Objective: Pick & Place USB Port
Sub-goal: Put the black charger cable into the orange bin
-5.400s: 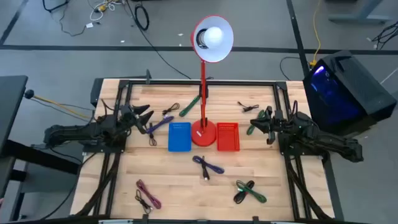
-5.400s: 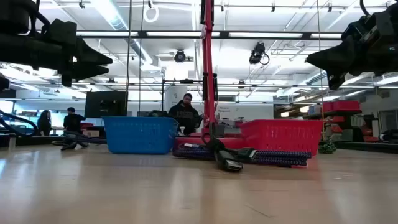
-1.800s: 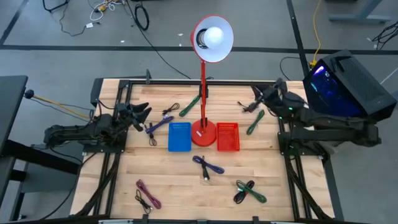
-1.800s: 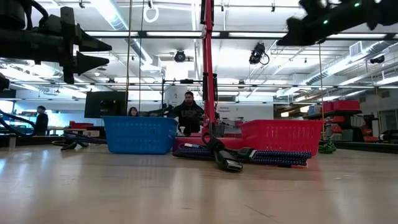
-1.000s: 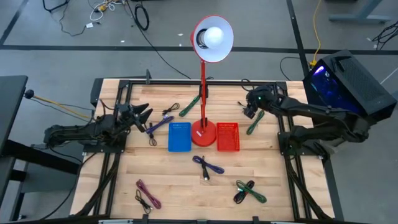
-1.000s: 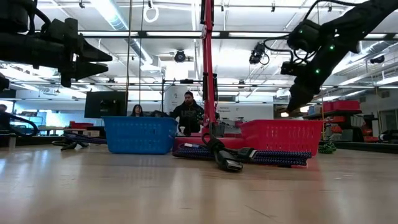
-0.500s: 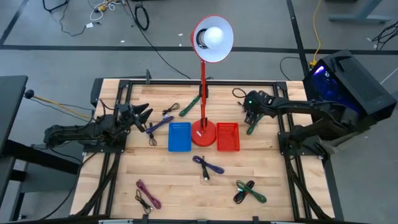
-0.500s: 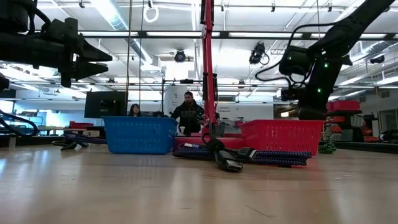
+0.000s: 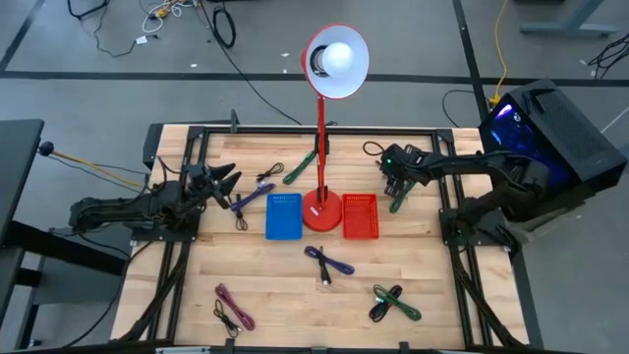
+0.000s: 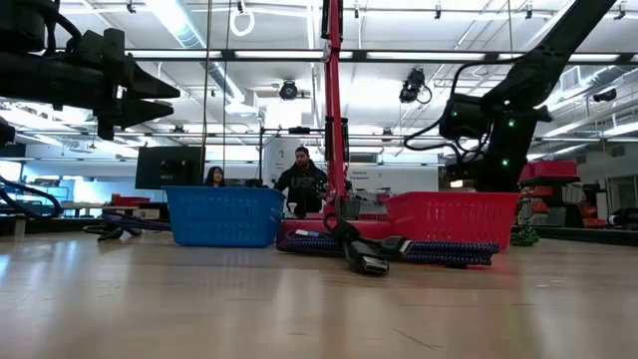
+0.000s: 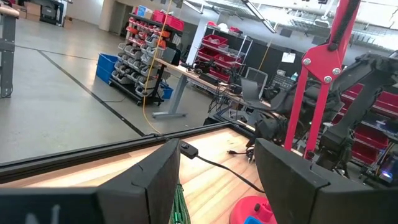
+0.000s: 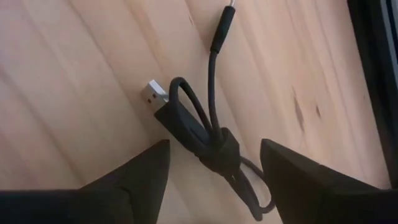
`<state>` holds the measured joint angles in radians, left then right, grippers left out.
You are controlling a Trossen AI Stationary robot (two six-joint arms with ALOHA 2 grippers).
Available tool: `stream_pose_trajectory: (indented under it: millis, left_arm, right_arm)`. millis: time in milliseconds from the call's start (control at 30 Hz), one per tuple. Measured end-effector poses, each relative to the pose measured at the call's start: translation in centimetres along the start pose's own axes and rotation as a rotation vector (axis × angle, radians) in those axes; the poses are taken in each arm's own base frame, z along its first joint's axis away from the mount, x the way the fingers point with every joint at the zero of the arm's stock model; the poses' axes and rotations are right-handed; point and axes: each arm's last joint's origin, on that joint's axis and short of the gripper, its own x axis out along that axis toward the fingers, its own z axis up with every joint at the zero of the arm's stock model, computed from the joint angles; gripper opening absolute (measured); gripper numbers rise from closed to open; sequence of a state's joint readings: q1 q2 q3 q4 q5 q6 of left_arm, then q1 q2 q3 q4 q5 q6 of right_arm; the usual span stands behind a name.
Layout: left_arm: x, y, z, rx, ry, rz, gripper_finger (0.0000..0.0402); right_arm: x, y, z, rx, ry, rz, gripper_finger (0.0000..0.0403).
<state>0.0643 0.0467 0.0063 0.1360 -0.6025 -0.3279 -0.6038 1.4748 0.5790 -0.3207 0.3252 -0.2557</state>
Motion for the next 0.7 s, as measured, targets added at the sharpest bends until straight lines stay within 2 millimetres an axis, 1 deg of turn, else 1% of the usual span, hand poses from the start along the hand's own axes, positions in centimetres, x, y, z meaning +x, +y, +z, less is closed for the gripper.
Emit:
stream_pose_trajectory:
  millis: [67,100,133,233,267,433,500,600,700]
  left_arm:
    - [0.0,0.0,0.0,0.000,0.000,0.000,0.0213]
    - [0.0,0.0,0.0,0.000,0.000,0.000,0.0213]
    - [0.0,0.0,0.0,0.000,0.000,0.000,0.0213]
    - [0.0,0.0,0.0,0.000,0.000,0.000,0.0213]
    - [0.0,0.0,0.0,0.001,0.000,0.000,0.0213]
    - [0.0,0.1,0.0,0.001,-0.007,0.021,0.0213]
    - [0.0,0.1,0.0,0.001,-0.013,0.038,0.0213]
    - [0.0,0.1,0.1,-0.001,-0.017,0.049,0.0213]
    - [0.0,0.1,0.1,-0.018,-0.020,0.047,0.0213]
  right_arm:
    - [0.2,0.0,0.0,-0.020,0.003,0.007,0.0215]
    - [0.3,0.0,0.0,-0.029,0.000,0.008,0.0189]
    - [0.3,0.0,0.1,-0.031,-0.004,0.011,0.0158]
    - [0.4,-0.1,0.2,-0.035,-0.017,-0.005,0.0044]
    - [0.4,-0.2,0.2,-0.036,-0.016,-0.020,0.0028]
    - [0.1,-0.4,0.4,0.014,-0.003,-0.035,0.0025]
    - [-0.7,-0.6,1.2,0.042,-0.017,-0.014,0.0025]
    - [-3.2,-1.0,3.4,0.074,-0.085,0.029,0.0025]
    - [-6.8,-1.1,5.7,0.067,-0.177,0.062,0.0025]
